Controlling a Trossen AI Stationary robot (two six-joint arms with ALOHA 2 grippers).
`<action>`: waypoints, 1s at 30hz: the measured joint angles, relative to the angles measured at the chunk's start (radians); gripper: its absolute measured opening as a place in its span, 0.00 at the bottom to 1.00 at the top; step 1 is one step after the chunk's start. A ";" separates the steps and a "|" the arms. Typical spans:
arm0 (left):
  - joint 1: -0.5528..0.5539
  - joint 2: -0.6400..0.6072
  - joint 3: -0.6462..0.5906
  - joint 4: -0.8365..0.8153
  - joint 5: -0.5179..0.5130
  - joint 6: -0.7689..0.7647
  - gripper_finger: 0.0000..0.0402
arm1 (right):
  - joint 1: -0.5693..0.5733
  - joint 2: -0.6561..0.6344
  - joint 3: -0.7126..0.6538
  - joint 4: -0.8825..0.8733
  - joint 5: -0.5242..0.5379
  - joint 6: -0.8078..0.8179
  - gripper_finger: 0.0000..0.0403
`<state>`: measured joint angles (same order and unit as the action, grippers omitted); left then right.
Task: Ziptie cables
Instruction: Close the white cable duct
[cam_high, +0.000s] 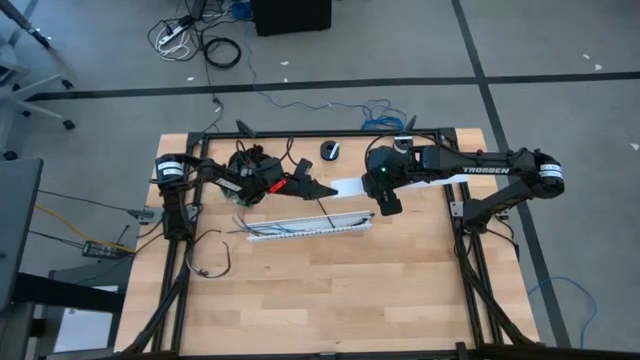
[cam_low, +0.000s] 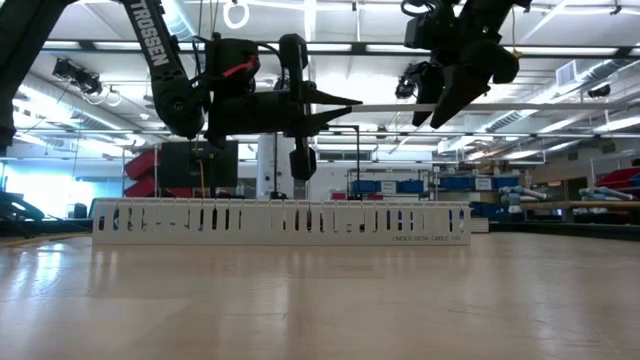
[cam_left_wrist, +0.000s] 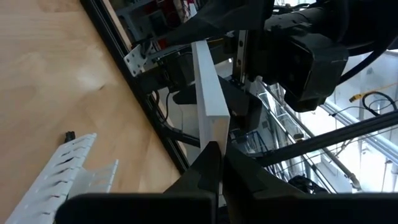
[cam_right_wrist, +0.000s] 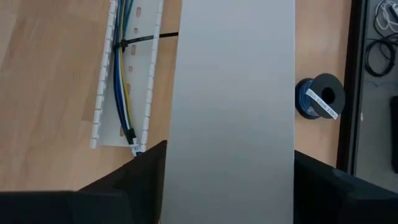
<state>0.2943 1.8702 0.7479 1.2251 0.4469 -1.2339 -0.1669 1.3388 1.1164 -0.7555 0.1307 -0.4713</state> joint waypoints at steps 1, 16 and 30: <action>0.000 0.000 0.000 0.001 0.000 0.000 0.00 | 0.000 0.000 0.000 0.000 0.000 0.000 0.64; 0.000 0.000 0.001 0.003 0.000 0.002 0.00 | 0.000 0.000 0.000 0.000 0.002 0.006 0.58; 0.000 0.000 0.002 0.023 0.019 0.029 0.05 | 0.000 0.000 0.000 -0.005 -0.008 0.027 0.57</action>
<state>0.2943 1.8702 0.7498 1.2480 0.4657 -1.2048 -0.1672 1.3392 1.1168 -0.7604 0.1228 -0.4440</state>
